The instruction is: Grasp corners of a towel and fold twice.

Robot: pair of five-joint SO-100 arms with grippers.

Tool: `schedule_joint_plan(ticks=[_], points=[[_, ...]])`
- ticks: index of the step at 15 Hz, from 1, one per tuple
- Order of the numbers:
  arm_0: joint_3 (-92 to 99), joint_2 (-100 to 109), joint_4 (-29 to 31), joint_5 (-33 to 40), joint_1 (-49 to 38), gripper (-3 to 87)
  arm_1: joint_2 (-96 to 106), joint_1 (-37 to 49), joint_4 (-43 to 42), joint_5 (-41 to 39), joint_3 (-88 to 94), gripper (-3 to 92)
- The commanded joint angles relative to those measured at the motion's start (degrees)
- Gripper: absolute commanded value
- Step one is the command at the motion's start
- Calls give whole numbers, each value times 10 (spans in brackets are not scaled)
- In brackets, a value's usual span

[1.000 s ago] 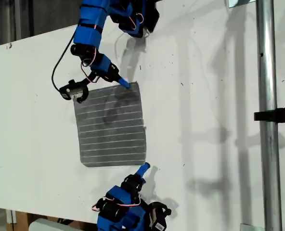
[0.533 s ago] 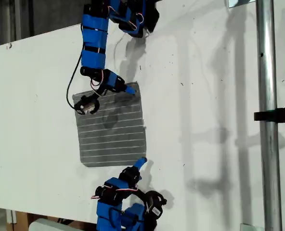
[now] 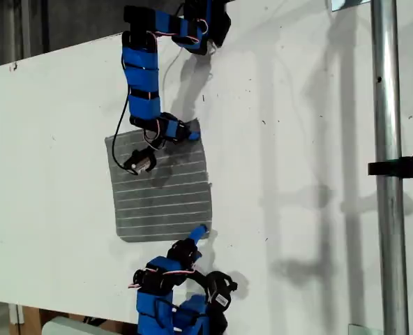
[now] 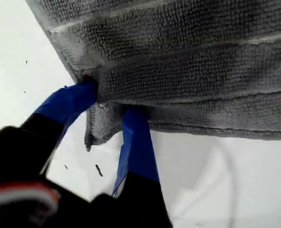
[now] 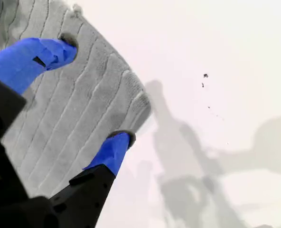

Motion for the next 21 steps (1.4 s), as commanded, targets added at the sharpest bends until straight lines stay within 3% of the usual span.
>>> schedule_joint_plan(ticks=[1, 9, 14, 15, 16, 17, 18, 21], points=[[1, 5, -18, -4, -18, 318, 0, 5, -7, -3, -15, -2], [-25, -191, -130, -3, -33, 319, 0, -9, -7, -2, -16, -2], [-178, -343, -72, 41, -70, 315, 0, -21, -5, 0, -17, -2], [-179, -352, -82, 49, -74, 294, 0, -21, -5, 0, -17, -2], [-179, -368, -94, 63, -77, 205, 0, -22, -5, 0, -17, -2], [-190, -388, -99, 92, -83, 12, 0, -23, -5, 0, -17, -2], [-192, -392, -96, 97, -87, -27, 0, -23, -5, 0, -17, -2], [-168, -396, -98, 94, -86, -28, 0, -25, -1, 0, -16, -2]])
